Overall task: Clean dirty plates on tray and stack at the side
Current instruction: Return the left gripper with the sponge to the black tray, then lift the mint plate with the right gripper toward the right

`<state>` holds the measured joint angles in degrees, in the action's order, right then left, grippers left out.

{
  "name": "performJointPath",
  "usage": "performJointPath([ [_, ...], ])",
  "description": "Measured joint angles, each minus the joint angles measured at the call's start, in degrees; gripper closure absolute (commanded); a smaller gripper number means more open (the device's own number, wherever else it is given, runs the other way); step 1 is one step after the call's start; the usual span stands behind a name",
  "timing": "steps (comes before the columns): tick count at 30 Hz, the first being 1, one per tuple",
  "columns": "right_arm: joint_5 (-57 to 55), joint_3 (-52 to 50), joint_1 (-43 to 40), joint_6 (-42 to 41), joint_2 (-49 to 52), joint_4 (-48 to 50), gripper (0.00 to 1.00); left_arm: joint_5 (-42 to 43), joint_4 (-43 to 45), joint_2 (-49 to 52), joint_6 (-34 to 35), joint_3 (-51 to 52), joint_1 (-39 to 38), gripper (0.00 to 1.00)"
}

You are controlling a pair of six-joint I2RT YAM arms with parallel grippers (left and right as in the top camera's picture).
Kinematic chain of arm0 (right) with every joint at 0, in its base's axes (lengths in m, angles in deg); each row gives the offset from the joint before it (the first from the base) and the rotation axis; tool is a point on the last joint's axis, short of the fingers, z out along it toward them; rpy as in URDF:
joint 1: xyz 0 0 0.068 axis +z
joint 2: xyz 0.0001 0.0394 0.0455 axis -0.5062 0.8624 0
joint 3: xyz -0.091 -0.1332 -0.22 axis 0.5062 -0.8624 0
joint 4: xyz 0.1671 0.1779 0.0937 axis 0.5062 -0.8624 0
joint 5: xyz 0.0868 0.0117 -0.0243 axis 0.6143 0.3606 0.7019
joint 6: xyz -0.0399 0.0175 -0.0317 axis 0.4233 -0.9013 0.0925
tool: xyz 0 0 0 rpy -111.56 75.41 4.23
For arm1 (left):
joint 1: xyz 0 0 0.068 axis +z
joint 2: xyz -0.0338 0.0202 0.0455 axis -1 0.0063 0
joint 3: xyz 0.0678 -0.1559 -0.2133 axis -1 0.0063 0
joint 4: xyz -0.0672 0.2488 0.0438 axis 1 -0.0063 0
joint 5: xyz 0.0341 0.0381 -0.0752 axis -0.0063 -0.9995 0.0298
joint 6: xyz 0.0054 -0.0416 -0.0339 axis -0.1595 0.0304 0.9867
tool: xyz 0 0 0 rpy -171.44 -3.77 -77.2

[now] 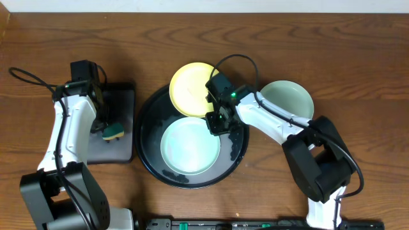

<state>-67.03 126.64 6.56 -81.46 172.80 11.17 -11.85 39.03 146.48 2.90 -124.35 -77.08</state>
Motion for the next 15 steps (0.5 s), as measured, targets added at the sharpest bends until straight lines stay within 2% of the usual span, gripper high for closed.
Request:
performJointPath([
  [5,0.5,0.0,0.0,0.2,0.9,0.0,0.88,0.4,0.4,0.0,0.0,0.0,0.0,0.93],
  [8,1.1,0.0,0.0,0.3,1.2,0.0,0.99,0.6,1.0,0.0,-0.2,0.0,0.0,0.93],
  [15,3.3,0.2,0.0,0.8,1.4,-0.9,0.99,0.8,1.6,0.0,-0.2,0.0,0.0,0.93],
])
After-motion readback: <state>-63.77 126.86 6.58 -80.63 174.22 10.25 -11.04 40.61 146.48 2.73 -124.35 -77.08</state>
